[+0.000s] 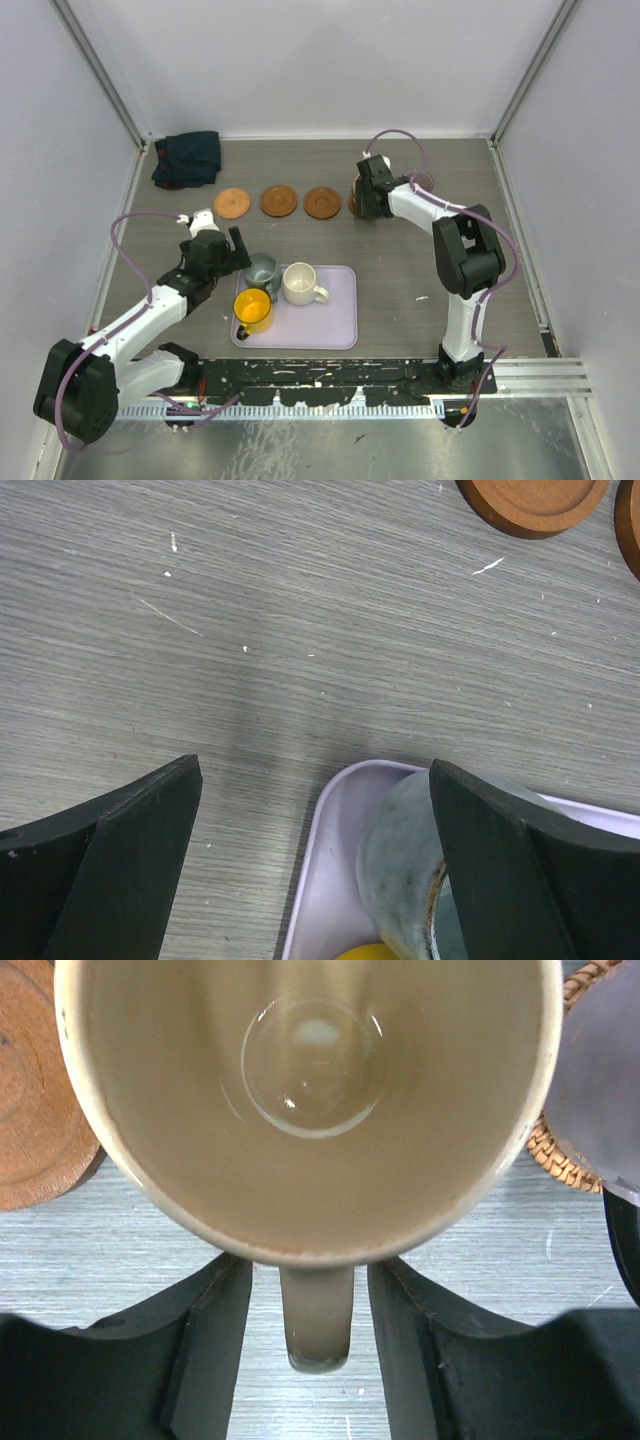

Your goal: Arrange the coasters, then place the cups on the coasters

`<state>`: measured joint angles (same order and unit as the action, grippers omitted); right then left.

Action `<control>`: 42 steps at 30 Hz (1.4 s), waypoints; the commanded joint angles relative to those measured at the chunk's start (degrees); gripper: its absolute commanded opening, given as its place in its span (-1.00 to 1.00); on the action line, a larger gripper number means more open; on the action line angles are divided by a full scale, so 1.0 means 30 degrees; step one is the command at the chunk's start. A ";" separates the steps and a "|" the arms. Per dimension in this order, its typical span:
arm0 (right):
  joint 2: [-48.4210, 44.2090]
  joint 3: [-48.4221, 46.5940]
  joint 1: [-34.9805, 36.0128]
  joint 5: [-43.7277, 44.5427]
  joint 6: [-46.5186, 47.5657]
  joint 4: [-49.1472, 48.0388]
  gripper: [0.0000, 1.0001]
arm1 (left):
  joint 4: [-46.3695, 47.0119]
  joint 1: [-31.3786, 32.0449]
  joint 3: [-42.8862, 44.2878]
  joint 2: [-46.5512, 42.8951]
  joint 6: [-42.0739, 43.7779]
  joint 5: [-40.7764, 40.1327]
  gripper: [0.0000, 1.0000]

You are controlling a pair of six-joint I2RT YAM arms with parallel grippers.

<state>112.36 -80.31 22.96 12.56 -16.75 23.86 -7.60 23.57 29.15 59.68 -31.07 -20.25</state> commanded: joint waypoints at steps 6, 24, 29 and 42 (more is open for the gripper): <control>-0.2108 0.0785 0.0471 0.0366 -0.0303 -0.0500 0.29 | -0.0039 0.0082 0.0351 -0.0336 -0.0198 -0.0472 0.96; -1.0207 0.5466 0.5069 0.0794 -0.0812 -0.0876 0.46 | -0.0120 0.0089 0.0430 -0.0710 -0.0139 -0.0343 0.96; -1.1168 0.7400 0.8167 0.1345 -0.1182 -0.0709 0.46 | -0.0134 0.0082 0.0580 -0.0607 -0.0135 -0.0267 0.96; -1.0369 0.9148 1.2504 0.1465 -0.1429 -0.0651 0.46 | -0.0367 0.0082 0.0759 -0.0627 -0.0082 -0.0177 0.96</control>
<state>81.52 -52.66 60.29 16.38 -21.12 23.44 -8.73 23.57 29.15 58.61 -31.07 -20.36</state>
